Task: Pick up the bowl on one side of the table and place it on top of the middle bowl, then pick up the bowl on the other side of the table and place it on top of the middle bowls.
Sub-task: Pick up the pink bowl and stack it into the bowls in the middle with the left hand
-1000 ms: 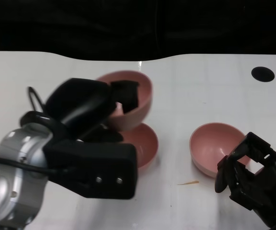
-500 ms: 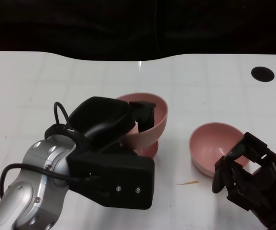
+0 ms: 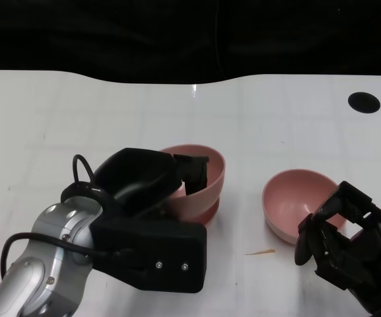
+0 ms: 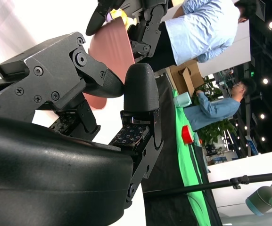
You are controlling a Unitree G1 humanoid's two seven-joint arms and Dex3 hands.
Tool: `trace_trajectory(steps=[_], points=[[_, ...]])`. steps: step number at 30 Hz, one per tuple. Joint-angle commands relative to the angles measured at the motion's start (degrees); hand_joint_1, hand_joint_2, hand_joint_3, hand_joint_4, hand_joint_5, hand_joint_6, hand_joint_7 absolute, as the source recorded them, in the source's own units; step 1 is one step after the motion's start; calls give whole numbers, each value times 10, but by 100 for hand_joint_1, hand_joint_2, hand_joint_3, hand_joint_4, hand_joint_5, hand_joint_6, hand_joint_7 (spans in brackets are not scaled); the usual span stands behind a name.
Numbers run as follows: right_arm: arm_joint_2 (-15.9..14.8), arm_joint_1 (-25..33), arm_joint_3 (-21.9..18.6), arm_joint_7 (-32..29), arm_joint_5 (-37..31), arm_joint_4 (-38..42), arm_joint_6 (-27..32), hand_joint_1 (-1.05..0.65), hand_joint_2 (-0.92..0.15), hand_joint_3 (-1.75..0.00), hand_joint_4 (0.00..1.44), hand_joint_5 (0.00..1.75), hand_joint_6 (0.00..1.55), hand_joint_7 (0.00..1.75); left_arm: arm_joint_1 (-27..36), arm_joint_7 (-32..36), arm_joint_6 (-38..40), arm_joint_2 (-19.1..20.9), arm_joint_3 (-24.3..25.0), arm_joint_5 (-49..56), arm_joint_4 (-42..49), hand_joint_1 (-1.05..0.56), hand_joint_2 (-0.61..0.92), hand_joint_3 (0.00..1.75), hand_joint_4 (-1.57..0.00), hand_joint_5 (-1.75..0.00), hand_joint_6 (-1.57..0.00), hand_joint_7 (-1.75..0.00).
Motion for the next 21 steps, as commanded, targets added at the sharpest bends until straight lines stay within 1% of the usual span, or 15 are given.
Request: trace_trajectory(steps=[1,8,15,21], points=[[-6,2,-5,-4,3,-2,2,-9,-53,-113,88,175,78,145,11,32,-19,4,10,-3,26,-7,92,30,-71,-175,-51,-174],[-8,-5,-13,10,12,11,-1,-8,-53,-113,87,175,78,144,6,47,-35,-1,5,1,61,-9,92,31,-70,-175,-51,-175],[-6,-2,-13,5,10,6,2,-8,-54,-112,87,175,78,144,2,55,-48,-8,5,-7,89,-8,92,31,-70,-175,-51,-175],[-7,-2,-13,7,14,5,6,-8,-54,-111,86,175,78,143,0,68,-66,-12,3,-4,111,-7,92,29,-69,-175,-54,-168]])
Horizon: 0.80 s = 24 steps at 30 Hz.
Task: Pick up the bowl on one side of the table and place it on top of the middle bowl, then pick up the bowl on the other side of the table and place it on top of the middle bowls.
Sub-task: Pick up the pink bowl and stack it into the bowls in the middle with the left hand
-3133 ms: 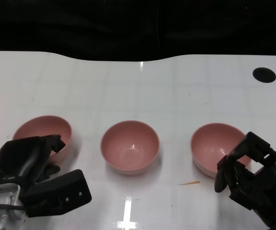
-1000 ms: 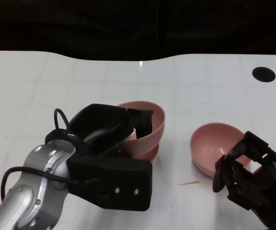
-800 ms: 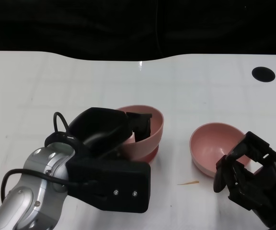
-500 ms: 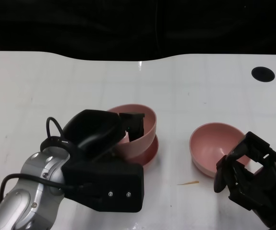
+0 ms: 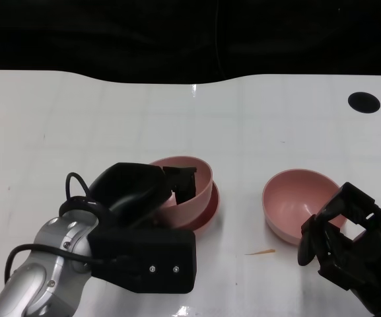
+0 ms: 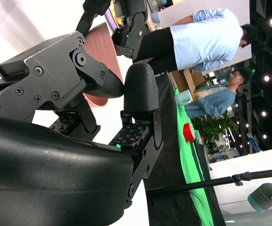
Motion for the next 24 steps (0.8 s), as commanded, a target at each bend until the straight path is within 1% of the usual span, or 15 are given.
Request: trace_trajectory(steps=[1,3,5,8,10,11,13,16,18,19,20,21,22,23,24], points=[[-7,0,-4,3,9,-2,3,-8,-55,-111,86,175,78,143,-9,20,-11,1,-2,5,13,-8,92,31,-68,-175,-55,-165],[-7,0,-5,6,10,1,1,-8,-55,-111,86,175,78,143,-12,22,-13,0,-6,10,18,-8,92,32,-67,-175,-57,-161],[-6,-1,-5,6,10,3,0,-8,-55,-110,86,175,78,143,-14,23,-16,0,-7,13,20,-8,92,31,-65,-175,-62,-149],[-6,-1,-4,2,7,0,1,-7,-55,-110,86,175,78,143,-15,25,-21,1,-8,13,22,-8,92,31,-66,-175,-64,-143],[-4,0,-2,-1,4,-2,2,-8,-55,-110,86,175,78,144,-16,25,-21,1,-8,14,22,-8,92,31,-65,-175,-69,-132],[-4,0,-1,-1,4,-2,1,-8,-54,-110,86,175,78,144,-16,26,-21,1,-8,14,22,-8,92,31,-65,-175,-70,-130],[-4,-1,-2,1,5,0,-1,-8,-54,-111,86,175,78,144,-18,29,-23,0,-11,19,24,-8,92,29,-65,-175,-70,-129],[-4,-3,-4,2,7,4,-1,-8,-54,-111,86,175,77,144,-22,31,-24,-2,-14,20,30,-9,92,28,-64,-175,-66,-135],[-4,-3,-3,2,5,4,-2,-8,-54,-111,87,175,78,143,-24,30,-21,-4,-15,21,33,-9,92,26,-64,-175,-70,-126],[-4,-3,-3,2,4,5,-3,-8,-54,-110,87,175,78,144,-24,29,-19,-6,-15,20,33,-9,92,25,-70,-155,-80,-99],[-4,-3,-3,2,4,6,-5,-9,-54,-110,87,175,78,144,-24,27,-19,-6,-15,18,34,-11,92,24,-76,-131,-94,-61],[-4,-3,-3,1,4,6,-4,-9,-54,-110,87,175,78,144,-24,23,-19,-5,-15,16,34,-14,92,24,-87,-88,-100,-37],[-4,-3,-3,2,4,6,-5,-9,-54,-110,87,175,78,143,-22,18,-19,-1,-15,16,29,-18,92,23,-95,-52,-103,-21],[-3,-2,-3,2,4,7,-5,-9,-54,-110,87,175,78,143,-21,14,-19,1,-15,16,26,-31,92,23,-92,-23,-95,-9],[-3,-2,-3,3,5,7,-6,-9,-54,-110,87,175,78,143,-20,8,-17,4,-15,16,22,-36,92,23,-90,-14,-92,-4]])
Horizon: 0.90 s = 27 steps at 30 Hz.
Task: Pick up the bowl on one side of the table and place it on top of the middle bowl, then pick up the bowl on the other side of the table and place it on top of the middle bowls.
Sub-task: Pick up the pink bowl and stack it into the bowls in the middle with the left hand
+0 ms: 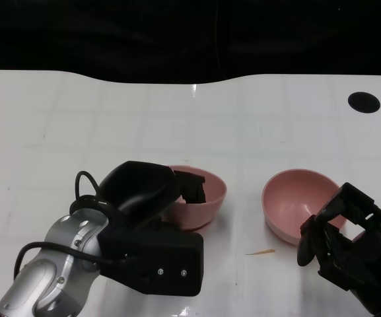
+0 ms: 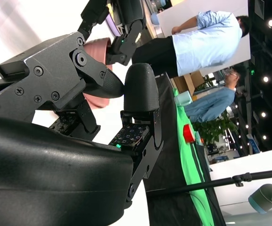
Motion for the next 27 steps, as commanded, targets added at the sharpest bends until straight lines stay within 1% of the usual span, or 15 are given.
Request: trace_trajectory(steps=[1,2,3,4,6,8,13,21,27], points=[[-3,-2,-3,0,2,5,-6,-9,-54,-110,87,175,78,143,-1,-21,8,15,1,-1,-12,-45,92,26,-82,-7,-84,-2],[-4,-2,-4,2,5,4,-4,-8,-54,-110,87,175,78,143,1,-26,12,17,1,1,-15,-60,92,33,-59,-3,-68,-1],[-5,-1,-4,3,6,3,-2,-8,-54,-110,87,175,78,143,2,-30,15,18,1,2,-17,-69,92,40,-45,-1,-58,0],[-6,-1,-4,3,6,2,0,-8,-55,-110,86,175,78,143,3,-31,17,18,1,3,-19,-75,92,45,-34,-1,-50,0],[-5,0,-4,1,6,0,1,-8,-55,-109,86,175,78,143,6,-26,15,19,2,1,-18,-80,92,51,-24,0,-44,0],[-5,-1,-5,2,8,1,1,-8,-55,-109,86,175,78,143,8,-19,12,19,2,1,-16,-82,92,54,-17,0,-41,0],[-6,-2,-7,5,8,6,-3,-8,-55,-109,86,175,78,142,12,-8,9,16,0,4,-11,-81,92,55,-16,-1,-40,0],[-7,0,-9,7,11,5,0,-8,-54,-110,87,174,79,143,21,20,-8,12,-3,2,3,-76,92,52,-22,-3,-44,-2],[-10,2,-10,6,9,2,1,-8,-54,-110,87,174,80,141,26,35,-11,7,-8,6,10,-76,92,54,-23,-2,-45,-1]])
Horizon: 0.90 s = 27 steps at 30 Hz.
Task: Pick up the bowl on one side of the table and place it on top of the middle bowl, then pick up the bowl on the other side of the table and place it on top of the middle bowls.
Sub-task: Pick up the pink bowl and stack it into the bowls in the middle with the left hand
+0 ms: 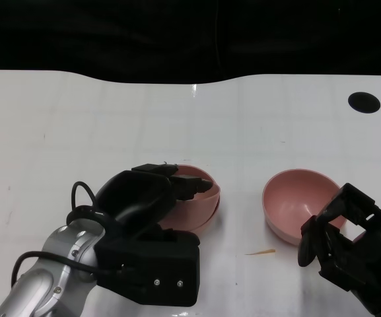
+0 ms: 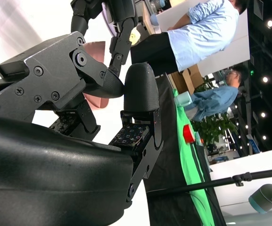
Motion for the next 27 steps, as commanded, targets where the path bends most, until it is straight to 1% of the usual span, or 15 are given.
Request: trace_trajectory(steps=[1,3,5,6,8,10,12,16,20,27], points=[[-9,1,-7,2,6,0,1,-8,-55,-109,87,174,80,141,5,14,-5,3,-6,8,12,-77,92,54,-23,-2,-45,-1],[-10,1,-9,4,9,2,0,-8,-54,-110,87,174,80,141,3,9,-3,5,-12,15,15,-81,92,60,-18,-1,-41,0],[-11,0,-9,2,10,-1,6,-8,-54,-110,87,174,80,141,0,4,0,6,-16,21,19,-82,92,63,-16,0,-40,0],[-12,0,-8,0,9,-4,10,-8,-55,-108,88,173,81,140,-1,2,1,7,-18,23,22,-83,92,66,-11,0,-36,0],[-11,-1,-7,-3,9,-7,12,-8,-56,-107,89,172,81,139,-1,-6,6,9,-24,28,27,-85,92,71,-4,0,-30,0],[-10,-2,-7,-1,10,-5,9,-8,-56,-107,88,173,81,139,1,-3,7,9,-27,33,33,-86,92,76,-1,0,-25,0],[-9,-2,-8,2,11,-2,6,-8,-55,-107,88,174,81,139,2,2,5,7,-29,36,38,-87,92,81,0,0,-21,0],[-11,0,-8,6,12,-2,6,-9,-57,-106,87,174,79,140,8,16,7,0,-30,39,50,-87,92,84,0,0,-17,0],[-10,2,-7,1,8,-5,7,-9,-57,-106,87,173,80,139,8,36,1,-6,-30,39,68,-88,92,88,0,0,-16,0],[-11,1,-8,3,8,-1,5,-9,-57,-105,87,174,80,139,8,48,-2,-13,-29,32,89,-89,92,90,0,0,-16,0]])
